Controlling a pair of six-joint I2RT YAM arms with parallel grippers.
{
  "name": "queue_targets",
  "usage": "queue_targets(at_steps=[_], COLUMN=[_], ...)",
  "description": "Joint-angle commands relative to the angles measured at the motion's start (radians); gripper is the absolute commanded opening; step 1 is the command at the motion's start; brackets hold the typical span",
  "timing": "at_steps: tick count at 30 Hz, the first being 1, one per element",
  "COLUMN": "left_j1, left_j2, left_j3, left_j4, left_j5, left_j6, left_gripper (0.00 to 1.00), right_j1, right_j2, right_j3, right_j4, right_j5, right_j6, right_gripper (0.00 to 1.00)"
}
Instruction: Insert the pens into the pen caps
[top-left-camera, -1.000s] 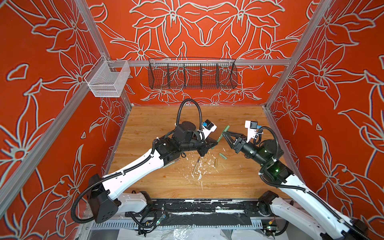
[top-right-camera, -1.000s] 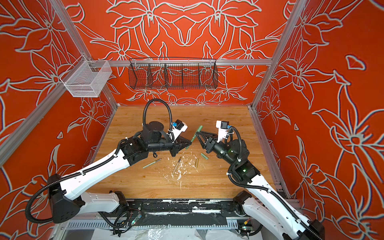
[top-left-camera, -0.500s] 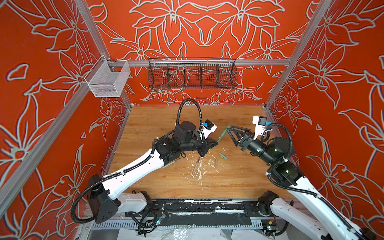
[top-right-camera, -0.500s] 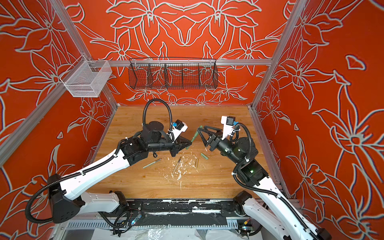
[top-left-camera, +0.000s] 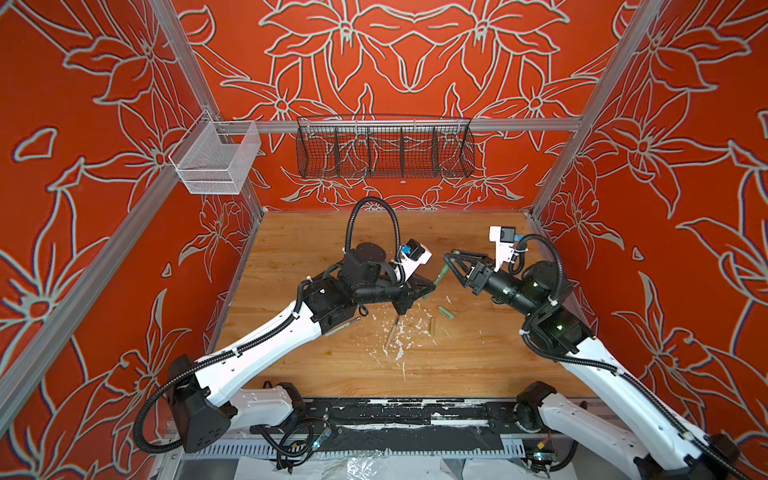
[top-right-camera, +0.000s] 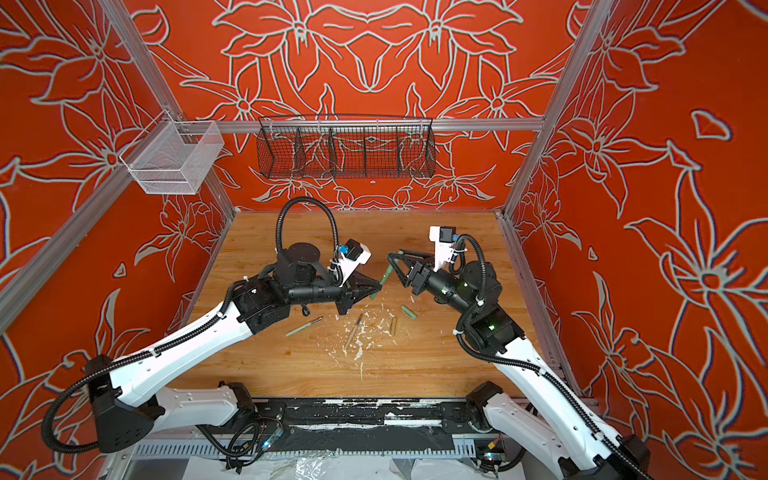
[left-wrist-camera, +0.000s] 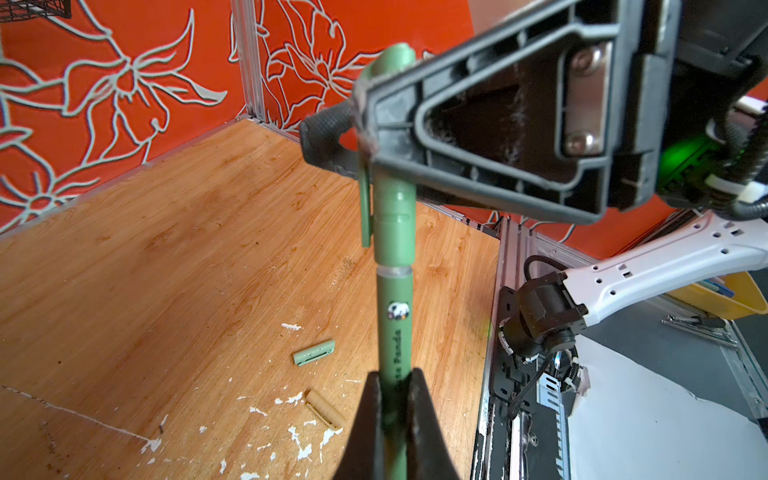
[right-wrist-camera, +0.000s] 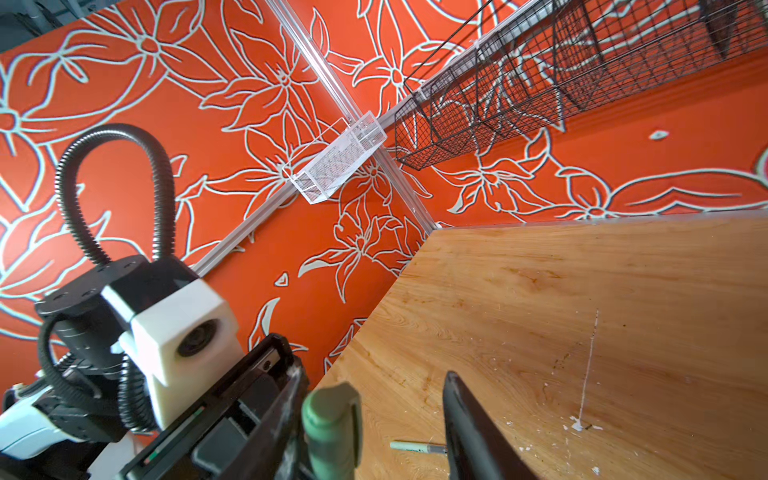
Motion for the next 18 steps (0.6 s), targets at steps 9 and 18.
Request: queue_targets(at_steps=[9,18], left_j1=[-0.004,-0.004], left_j2=[0.009,0.007], left_j3=[-0.005,0.002], left_j4=[0.021,0.021], left_j5=[0.009,0.013], left_j6=[0.017,0.022], left_gripper=[0.0,0.0], right_j1=[-0.005,-0.005], right_j2=[-0.001,0.011], right_j3=[0.046,0.052], right_j4=[0.021,0.002], right_j5=[-0.029,-0.005], right_j6=[0.024,0.022], right_gripper=[0.42,0.28])
